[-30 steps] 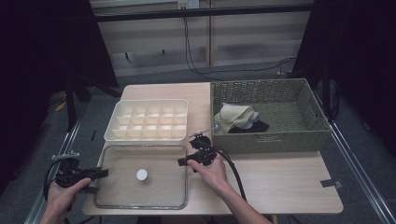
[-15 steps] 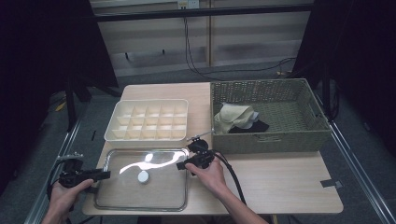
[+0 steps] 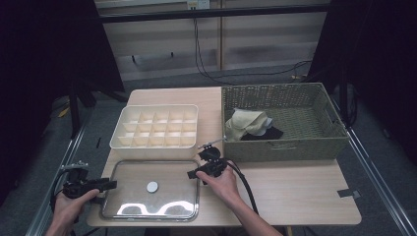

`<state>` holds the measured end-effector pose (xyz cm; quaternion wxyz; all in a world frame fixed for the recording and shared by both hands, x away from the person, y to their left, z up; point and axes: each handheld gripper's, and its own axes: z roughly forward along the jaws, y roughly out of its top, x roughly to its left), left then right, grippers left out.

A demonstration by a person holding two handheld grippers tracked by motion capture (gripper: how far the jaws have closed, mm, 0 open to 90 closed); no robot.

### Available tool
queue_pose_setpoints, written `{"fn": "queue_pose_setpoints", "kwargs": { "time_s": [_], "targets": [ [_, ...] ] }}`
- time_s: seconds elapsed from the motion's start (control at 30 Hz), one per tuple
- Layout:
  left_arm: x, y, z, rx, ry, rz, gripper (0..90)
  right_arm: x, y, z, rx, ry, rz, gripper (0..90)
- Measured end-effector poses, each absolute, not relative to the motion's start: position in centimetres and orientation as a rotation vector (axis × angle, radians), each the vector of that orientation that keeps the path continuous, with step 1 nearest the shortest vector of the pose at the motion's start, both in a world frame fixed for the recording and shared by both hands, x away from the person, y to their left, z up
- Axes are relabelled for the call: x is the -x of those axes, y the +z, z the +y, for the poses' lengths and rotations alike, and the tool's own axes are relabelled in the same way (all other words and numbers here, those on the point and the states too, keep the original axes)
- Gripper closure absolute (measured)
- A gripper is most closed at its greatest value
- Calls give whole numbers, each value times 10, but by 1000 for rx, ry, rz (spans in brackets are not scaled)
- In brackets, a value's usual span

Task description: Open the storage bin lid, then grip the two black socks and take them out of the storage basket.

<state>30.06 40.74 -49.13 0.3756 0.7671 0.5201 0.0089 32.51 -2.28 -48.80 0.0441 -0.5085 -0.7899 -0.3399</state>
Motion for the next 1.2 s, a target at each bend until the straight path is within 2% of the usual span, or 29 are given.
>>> {"fn": "queue_pose_setpoints", "kwargs": {
  "time_s": [0.2, 0.53, 0.63, 0.87, 1.0, 1.2],
  "targets": [
    [-303, -491, 405, -1968, 55, 1344, 491, -327, -488, -22, 1564, -1034, -2424, 451],
    [-307, -492, 402, -1953, 79, 1356, 461, -331, -488, -20, 1564, -1048, -2415, 453],
    [-306, -492, 400, -1946, 77, 1354, 371, -331, -488, -21, 1559, -1067, -2420, 428],
    [-299, -480, 398, -1907, 114, 1327, 266, -330, -484, -30, 1496, -1184, -2413, 384],
    [-294, -474, 388, -1900, 142, 1293, 155, -328, -479, -35, 1475, -1219, -2424, 376],
    [-289, -469, 372, -1925, 202, 1217, 102, -325, -475, -44, 1430, -1292, -2415, 357]
  ]
}}
